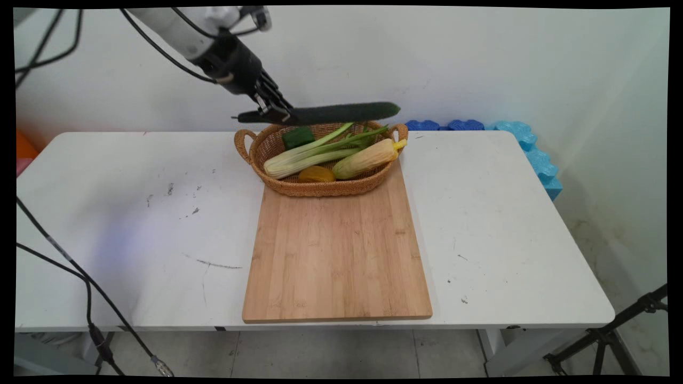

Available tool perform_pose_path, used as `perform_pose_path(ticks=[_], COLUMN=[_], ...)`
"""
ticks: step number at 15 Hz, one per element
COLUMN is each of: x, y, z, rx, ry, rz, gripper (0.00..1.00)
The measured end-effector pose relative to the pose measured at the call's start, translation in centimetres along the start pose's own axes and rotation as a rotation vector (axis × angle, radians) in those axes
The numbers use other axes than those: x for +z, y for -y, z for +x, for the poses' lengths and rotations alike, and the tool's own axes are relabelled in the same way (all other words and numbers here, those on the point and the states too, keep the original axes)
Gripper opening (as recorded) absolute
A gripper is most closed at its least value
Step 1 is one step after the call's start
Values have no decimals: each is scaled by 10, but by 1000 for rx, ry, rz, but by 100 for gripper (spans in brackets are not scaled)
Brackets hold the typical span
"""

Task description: Place the picked object on the cutting board

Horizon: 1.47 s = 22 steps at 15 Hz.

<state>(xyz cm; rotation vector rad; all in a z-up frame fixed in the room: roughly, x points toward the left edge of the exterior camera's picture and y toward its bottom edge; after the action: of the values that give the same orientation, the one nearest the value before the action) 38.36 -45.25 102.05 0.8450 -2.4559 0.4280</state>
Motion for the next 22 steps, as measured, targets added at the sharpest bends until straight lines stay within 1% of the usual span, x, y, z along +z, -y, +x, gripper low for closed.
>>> perform_pose_path(ticks=[2, 5, 7, 9, 11, 15, 18, 22], x=[-20, -36, -44, -46, -41, -18, -1, 24], y=[-9, -20, -30, -40, -50, -62, -69, -83], z=[2, -1, -10, -21, -36, -63, -77, -92], rx=[5, 13, 29, 52, 76, 110, 123, 136], ry=[-22, -36, -38, -33, -24, -4, 3, 9], rz=[-9, -22, -35, -47, -58, -69, -83, -123], gripper=[0, 0, 0, 0, 0, 0, 0, 0])
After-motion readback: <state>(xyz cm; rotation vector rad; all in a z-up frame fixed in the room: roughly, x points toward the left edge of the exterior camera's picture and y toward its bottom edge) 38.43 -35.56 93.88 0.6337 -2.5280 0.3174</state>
